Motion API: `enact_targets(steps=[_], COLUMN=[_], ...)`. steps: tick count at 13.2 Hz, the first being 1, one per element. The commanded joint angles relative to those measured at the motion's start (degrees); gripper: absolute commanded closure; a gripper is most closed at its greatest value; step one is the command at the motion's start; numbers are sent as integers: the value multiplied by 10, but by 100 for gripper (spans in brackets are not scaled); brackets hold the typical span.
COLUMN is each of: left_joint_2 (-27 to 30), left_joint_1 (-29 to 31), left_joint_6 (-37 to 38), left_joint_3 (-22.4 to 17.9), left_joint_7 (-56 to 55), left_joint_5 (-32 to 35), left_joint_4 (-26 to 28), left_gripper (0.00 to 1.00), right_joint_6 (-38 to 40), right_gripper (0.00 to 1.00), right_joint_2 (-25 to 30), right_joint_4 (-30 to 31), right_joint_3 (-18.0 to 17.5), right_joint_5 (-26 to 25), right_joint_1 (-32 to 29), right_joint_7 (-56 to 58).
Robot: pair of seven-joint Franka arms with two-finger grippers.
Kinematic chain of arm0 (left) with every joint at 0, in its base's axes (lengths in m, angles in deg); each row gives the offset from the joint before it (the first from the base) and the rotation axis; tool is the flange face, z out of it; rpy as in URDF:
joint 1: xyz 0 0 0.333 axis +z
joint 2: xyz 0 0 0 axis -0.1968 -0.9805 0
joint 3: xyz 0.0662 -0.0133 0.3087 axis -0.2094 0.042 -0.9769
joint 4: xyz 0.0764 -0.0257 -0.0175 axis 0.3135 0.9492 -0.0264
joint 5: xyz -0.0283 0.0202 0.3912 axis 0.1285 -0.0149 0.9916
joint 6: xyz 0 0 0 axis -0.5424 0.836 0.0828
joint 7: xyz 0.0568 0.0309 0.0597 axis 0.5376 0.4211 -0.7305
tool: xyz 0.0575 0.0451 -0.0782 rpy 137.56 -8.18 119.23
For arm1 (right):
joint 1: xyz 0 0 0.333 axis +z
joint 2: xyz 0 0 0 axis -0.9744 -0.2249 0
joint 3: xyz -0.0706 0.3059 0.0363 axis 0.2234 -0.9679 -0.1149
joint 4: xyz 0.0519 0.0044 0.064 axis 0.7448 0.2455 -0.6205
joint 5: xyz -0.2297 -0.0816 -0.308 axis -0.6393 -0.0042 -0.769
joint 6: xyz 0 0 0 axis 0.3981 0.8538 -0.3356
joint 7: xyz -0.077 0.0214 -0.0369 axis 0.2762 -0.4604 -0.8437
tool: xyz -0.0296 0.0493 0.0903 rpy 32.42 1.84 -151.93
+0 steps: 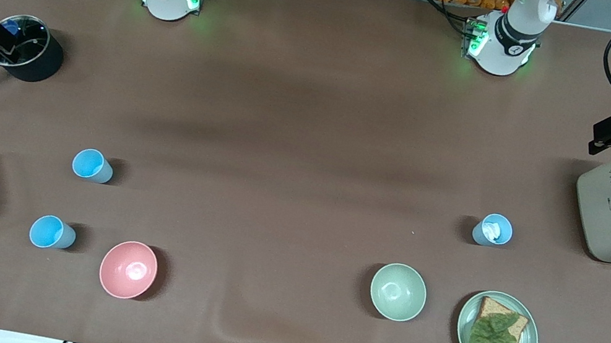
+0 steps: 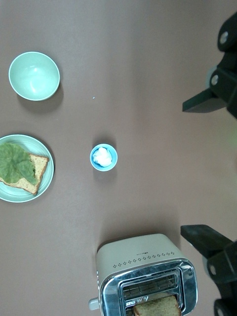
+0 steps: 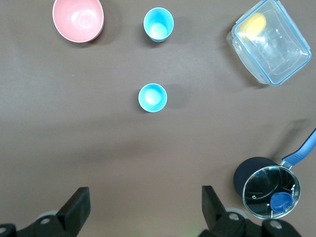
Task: Stack blue cups with both arms
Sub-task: 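Reach the left gripper down to the blue cup beside the toaster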
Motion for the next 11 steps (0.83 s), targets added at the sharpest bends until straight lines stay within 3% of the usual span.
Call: enact_targets(steps=[1,7,11], left_joint_2=[6,-29,-90], left_joint_1=[2,3,15], left_joint_6=[10,12,-57], left_joint_3=[-3,3,3], left_joint_7=[5,0,-5], left_joint_5=[-4,38,33], left_joint_4=[-6,6,79], left_gripper=[0,0,0], right_joint_6=[8,9,9], right_gripper=[0,0,0], right_joint_2=[9,7,7], right_joint_4=[2,2,2], right_joint_3=[5,6,5], right_joint_5=[1,0,1], right_joint_1=[6,17,18], right_joint_7=[-1,-2,-3])
